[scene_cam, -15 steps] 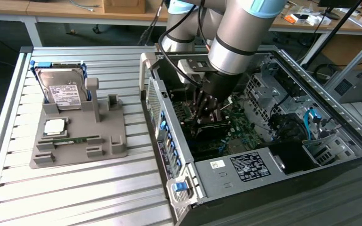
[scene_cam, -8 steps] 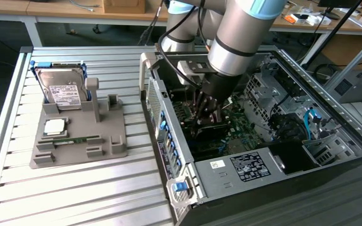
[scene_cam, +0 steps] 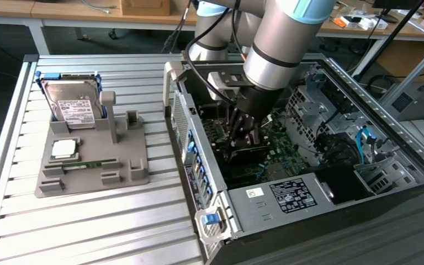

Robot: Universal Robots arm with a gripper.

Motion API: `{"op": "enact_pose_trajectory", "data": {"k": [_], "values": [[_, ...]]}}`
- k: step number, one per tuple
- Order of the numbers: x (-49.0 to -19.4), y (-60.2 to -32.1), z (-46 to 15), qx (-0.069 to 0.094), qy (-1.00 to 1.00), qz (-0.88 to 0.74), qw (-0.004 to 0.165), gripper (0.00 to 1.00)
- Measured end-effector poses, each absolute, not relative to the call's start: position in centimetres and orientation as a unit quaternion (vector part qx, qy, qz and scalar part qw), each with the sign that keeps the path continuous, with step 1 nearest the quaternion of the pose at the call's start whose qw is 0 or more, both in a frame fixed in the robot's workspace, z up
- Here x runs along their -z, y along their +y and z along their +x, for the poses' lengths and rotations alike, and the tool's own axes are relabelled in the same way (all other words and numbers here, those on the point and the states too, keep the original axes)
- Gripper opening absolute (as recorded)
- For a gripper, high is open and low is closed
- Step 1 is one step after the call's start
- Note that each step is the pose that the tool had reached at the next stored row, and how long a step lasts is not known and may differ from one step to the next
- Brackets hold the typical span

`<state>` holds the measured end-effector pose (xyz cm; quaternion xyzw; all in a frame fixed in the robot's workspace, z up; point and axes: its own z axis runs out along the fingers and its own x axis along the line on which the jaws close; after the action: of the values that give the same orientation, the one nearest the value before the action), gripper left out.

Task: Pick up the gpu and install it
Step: 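Press down on the gpu until it lock into place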

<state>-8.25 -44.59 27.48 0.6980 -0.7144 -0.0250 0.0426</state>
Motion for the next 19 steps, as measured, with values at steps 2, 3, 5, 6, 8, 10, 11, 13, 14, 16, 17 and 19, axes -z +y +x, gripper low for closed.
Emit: {"op": "enact_pose_trajectory", "data": {"k": [2, 3, 5, 6, 8, 10, 11, 13, 14, 16, 17, 19], "values": [[-27.4, -44.6, -8.2, 0.025, -0.714, 0.698, 0.043, 0.11], [-27.4, -44.6, -8.2, 0.025, -0.714, 0.698, 0.043, 0.11], [-27.4, -44.7, -8.2, 0.025, -0.714, 0.698, 0.043, 0.11], [-27.4, -44.7, -8.3, 0.025, -0.714, 0.698, 0.043, 0.11], [-27.3, -44.7, -8.3, 0.025, -0.714, 0.698, 0.043, 0.11], [-27.0, -44.8, -8.2, 0.025, -0.714, 0.698, 0.042, 0.11], [-27.0, -44.9, -8.2, 0.025, -0.714, 0.698, 0.043, 0.11], [-27.0, -44.9, -8.2, 0.025, -0.714, 0.698, 0.042, 0.11], [-27.3, -44.9, -8.2, 0.025, -0.714, 0.698, 0.041, 0.11], [-28.9, -44.9, -8.3, 0.024, -0.714, 0.698, 0.041, 0.11], [-29.3, -44.9, -8.8, 0.021, -0.715, 0.698, 0.038, 0.11], [-29.3, -44.9, -11.1, 0.014, -0.715, 0.699, 0.031, 0.11]]}}
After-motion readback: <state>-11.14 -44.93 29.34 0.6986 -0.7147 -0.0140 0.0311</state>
